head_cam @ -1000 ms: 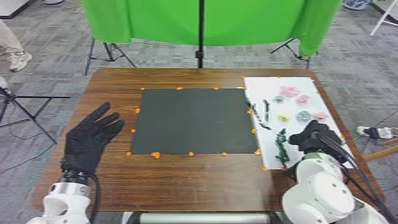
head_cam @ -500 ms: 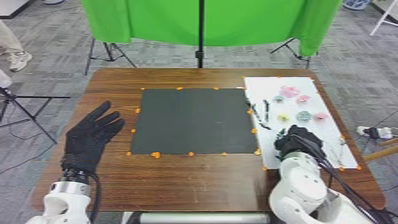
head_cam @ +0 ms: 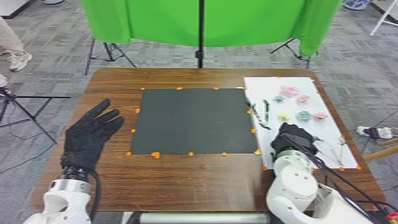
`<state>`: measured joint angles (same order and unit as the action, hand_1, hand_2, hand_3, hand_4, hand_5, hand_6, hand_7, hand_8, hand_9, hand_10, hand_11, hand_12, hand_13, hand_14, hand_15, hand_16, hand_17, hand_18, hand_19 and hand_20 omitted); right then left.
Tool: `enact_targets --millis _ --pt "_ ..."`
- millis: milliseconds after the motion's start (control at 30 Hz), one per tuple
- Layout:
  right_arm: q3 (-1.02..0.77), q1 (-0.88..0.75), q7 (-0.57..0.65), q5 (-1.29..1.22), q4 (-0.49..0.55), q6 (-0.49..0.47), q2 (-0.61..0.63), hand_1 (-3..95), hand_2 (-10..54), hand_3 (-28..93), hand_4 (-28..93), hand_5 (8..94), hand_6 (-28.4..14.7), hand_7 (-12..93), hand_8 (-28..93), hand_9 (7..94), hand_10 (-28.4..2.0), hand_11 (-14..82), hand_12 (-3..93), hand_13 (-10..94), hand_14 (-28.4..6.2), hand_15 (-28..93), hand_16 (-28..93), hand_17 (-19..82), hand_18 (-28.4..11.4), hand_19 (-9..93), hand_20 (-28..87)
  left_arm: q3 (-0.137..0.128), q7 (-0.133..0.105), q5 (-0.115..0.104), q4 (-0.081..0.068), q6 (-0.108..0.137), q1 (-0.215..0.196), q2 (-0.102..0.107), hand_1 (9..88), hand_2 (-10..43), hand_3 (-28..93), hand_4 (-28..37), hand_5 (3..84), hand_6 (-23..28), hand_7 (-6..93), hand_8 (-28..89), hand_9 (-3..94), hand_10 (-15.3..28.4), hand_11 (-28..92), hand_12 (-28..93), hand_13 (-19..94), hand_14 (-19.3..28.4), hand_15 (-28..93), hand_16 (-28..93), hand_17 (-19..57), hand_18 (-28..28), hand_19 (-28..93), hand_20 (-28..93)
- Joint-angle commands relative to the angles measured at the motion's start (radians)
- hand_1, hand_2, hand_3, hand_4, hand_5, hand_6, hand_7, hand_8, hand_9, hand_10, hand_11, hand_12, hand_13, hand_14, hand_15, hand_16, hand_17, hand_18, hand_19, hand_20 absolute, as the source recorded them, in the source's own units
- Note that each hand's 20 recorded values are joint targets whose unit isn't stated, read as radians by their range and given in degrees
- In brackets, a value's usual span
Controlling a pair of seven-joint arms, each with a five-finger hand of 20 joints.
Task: Arrange flowers
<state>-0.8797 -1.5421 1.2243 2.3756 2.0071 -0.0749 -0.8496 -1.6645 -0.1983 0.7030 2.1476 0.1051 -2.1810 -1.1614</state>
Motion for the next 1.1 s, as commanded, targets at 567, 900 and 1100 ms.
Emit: enact_targets --millis 567,900,1100 --pt "0.09 0.166 -0.291 0.126 0.065 0.195 -0.2 55.9 -9.5 73 -28 88.0 -6.5 32 15 87.0 -13.6 55.4 21.1 83 -9.8 78 19 45 -25.1 93 47 -0.012 -0.015 -0.019 0.045 0.054 -0.036 0.043 25.7 7.1 79 -24.1 40.7 10.0 14.3 -10 38.2 20.6 26 11 28 27.6 55 -8 -7.8 25.9 57 9" --pt "0.319 0.432 -0.447 0.073 -0.244 0.143 -0.476 55.9 -9.5 73 -28 88.4 -6.4 31 15 87.5 -13.2 55.2 21.0 84 -9.8 78 19 45 -25.1 93 49 0.036 -0.002 -0.013 0.026 0.054 0.073 0.1 25.7 7.0 79 -24.2 40.5 9.9 14.3 -10 38.1 20.5 27 11 28 27.6 55 -9 -7.7 25.9 57 9" --pt "0.412 0.496 -0.432 0.005 -0.371 0.08 -0.533 55.5 -9.5 73 -28 88.5 -5.9 31 15 87.7 -13.0 55.1 21.0 84 -9.6 78 19 46 -25.1 93 50 0.078 0.031 -0.002 -0.003 0.034 0.155 0.099 25.6 7.0 79 -24.2 40.5 9.9 14.3 -10 38.2 20.6 27 11 28 27.7 55 -8 -7.7 26.1 57 9"
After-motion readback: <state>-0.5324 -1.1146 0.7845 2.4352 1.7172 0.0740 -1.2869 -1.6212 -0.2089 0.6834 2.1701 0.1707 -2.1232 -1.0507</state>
